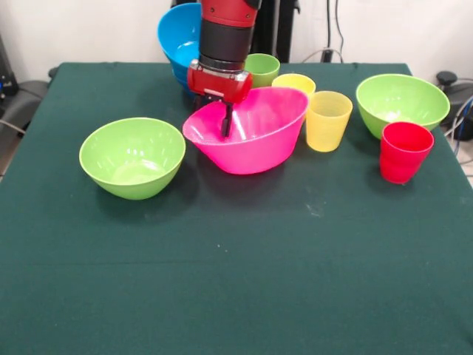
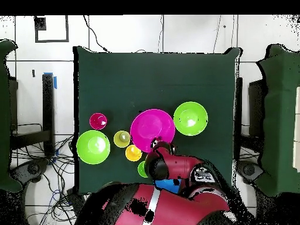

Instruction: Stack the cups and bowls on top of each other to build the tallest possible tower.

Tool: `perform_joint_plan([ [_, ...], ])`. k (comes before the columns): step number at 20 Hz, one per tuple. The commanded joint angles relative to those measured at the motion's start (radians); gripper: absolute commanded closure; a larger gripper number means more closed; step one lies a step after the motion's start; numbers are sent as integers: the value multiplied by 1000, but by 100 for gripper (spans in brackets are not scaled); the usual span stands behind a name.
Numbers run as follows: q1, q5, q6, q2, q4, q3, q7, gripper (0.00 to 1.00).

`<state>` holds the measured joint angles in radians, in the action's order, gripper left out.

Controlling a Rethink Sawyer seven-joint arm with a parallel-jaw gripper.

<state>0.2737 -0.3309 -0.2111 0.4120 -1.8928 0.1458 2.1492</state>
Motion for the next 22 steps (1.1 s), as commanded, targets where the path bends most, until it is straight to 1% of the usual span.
perform_joint_plan([
  [1, -8, -18, 46, -50, 99, -97, 51, 0],
  [2, -7, -18, 60, -47, 103, -99, 46, 100],
  [5, -23, -19, 66, -48, 123, -80, 30, 100],
  [7, -26, -13, 87, -45, 130, -79, 26, 100],
  [8, -38, -12, 78, -45, 134, -66, 26, 100],
  [9, -35, -14, 80, -41, 130, -72, 27, 100],
  [11, -50, -22, 50, -34, 138, -59, 25, 100],
  [12, -40, -20, 90, -18, 133, -75, 21, 100],
  [14, -52, -9, 120, 16, 109, -70, 26, 100],
  [17, -61, 3, 188, 104, 54, -75, 28, 100],
  [20, -48, 9, 274, 197, 1, -101, 19, 100],
  [22, -41, 11, 323, 246, -13, -112, 8, 100],
])
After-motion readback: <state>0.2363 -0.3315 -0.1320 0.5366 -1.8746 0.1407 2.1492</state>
